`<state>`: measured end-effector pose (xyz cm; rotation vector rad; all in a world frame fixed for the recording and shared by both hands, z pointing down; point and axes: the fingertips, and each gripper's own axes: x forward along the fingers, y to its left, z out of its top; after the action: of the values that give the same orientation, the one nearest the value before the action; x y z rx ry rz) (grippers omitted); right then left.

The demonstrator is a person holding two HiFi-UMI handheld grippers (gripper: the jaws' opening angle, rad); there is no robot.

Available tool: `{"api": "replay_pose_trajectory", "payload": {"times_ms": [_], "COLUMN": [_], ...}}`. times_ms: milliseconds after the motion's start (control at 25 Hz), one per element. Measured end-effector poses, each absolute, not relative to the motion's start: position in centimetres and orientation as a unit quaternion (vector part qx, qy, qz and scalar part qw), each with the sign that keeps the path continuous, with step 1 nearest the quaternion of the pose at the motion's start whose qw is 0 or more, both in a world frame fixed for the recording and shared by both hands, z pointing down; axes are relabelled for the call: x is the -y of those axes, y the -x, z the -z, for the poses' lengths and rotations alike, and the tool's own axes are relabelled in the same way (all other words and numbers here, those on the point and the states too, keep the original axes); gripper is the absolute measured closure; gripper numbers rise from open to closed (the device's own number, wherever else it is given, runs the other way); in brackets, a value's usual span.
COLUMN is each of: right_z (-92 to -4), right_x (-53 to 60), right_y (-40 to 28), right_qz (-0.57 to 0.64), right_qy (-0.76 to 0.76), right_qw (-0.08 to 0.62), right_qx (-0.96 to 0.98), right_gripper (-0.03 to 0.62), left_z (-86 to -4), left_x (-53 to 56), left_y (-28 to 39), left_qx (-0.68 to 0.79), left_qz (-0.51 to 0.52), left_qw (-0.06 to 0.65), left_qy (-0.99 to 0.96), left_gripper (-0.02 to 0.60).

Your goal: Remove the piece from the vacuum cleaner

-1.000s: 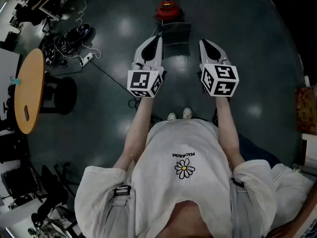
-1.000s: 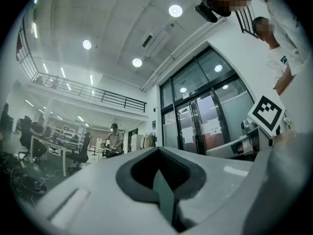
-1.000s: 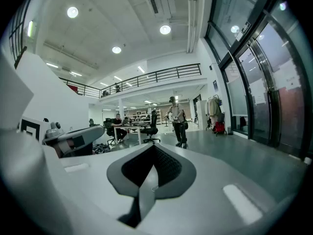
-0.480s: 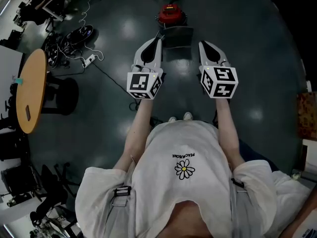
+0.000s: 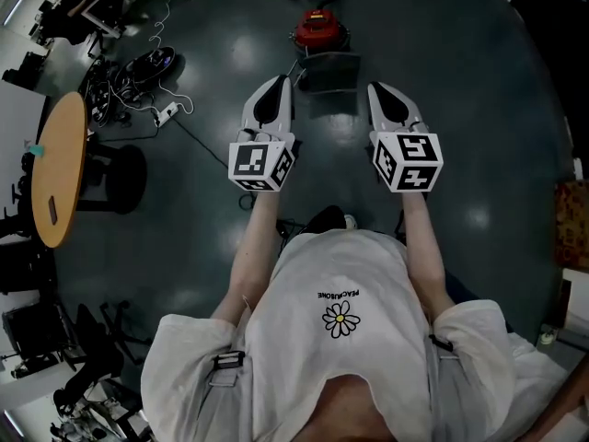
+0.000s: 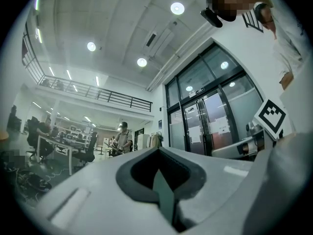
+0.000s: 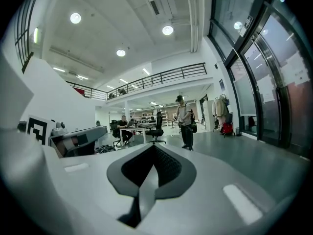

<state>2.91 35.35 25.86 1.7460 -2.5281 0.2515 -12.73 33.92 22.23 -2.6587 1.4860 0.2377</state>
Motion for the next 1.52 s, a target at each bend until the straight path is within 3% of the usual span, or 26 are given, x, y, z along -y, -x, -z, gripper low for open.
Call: {"api": "replay_pose_trajectory", "payload": {"times_ms": [360, 560, 1520], "right_z": [-26.1, -25.2, -29.2], "right_x": [-33.0, -30.2, -6.8], "right_y": [-1.4, -1.2, 1.0], "right_qz": [-0.075, -0.146, -0.183], "right_qy": [-0.531, -0.47, -0.58], "right_qw": [0.02, -0.048, -0.012], "right_qx": [0.844, 0.869, 0.794], "right_gripper": [0.569, 0.576, 0.571], "left_z": [-22.5, -22.1, -25.4], "left_x": [-31.4, -27.7, -5.2], "left_y": [13.5, 12.9, 18.8], "left_qx": [-0.495, -0.491, -0.462], "left_qz": [-0.092, -0.106, -0.092], "left_qw": [0.041, 0.029, -0.01], "left_qy": [0.863, 0.864, 0.882], "left_gripper": [0.58, 0.58, 0.58]}}
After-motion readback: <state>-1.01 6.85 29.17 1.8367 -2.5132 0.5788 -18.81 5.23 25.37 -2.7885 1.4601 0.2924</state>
